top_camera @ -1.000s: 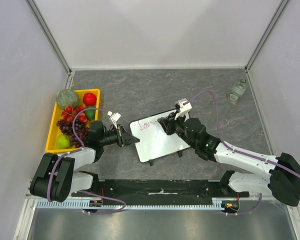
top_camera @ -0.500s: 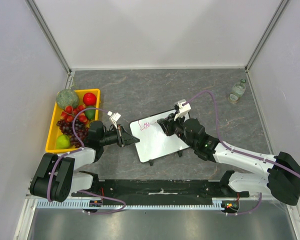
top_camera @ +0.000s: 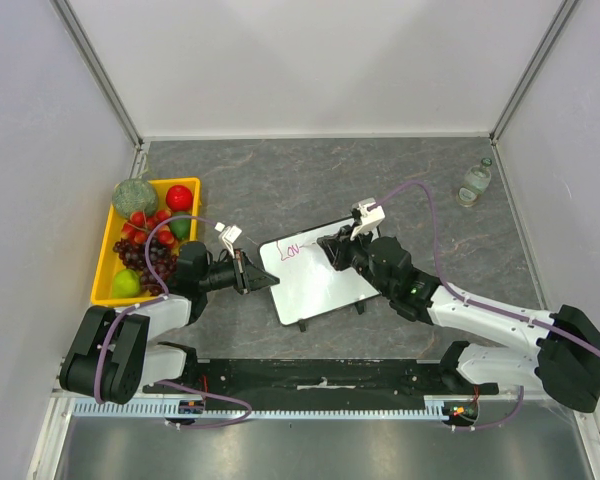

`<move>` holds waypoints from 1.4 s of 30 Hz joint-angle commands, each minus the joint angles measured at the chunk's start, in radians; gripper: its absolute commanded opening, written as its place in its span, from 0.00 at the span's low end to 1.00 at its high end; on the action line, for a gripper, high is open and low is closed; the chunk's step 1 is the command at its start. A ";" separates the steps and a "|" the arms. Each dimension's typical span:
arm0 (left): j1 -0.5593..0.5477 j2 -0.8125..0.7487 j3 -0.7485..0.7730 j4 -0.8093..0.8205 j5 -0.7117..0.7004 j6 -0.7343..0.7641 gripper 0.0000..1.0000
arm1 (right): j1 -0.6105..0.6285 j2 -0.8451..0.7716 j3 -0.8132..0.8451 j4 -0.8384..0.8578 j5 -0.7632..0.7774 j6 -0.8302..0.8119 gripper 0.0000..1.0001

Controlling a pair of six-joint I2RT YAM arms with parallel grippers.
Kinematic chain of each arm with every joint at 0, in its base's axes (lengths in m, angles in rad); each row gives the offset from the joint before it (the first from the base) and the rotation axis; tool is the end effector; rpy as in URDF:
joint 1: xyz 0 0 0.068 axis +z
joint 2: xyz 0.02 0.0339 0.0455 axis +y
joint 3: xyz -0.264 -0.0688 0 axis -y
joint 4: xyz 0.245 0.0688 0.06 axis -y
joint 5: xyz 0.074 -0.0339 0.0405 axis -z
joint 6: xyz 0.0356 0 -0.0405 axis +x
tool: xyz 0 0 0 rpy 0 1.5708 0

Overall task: Write a sentence on the whiteboard
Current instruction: Write on the whiteboard with the whiteboard.

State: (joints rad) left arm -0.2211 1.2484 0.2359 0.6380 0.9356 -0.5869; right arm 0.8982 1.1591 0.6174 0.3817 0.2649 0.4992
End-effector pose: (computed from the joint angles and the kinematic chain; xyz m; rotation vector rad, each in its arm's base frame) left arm 0.1943 -0.0730 0.1531 0.3043 2.0320 -1.4229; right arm 0.1706 0.1993 0.2633 -0.1549 1.7860 0.7940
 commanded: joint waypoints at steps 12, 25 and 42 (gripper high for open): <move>-0.001 -0.001 0.009 0.023 0.002 0.013 0.02 | -0.021 0.007 0.045 -0.017 0.037 -0.014 0.00; -0.003 0.000 0.011 0.023 0.003 0.015 0.02 | -0.019 0.039 0.058 0.002 -0.047 -0.013 0.00; -0.001 0.002 0.011 0.023 0.005 0.015 0.02 | -0.021 0.011 -0.024 -0.029 -0.066 -0.005 0.00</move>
State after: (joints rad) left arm -0.2211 1.2484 0.2359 0.6346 0.9356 -0.5873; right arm 0.8833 1.1770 0.6228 0.3870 0.1844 0.5014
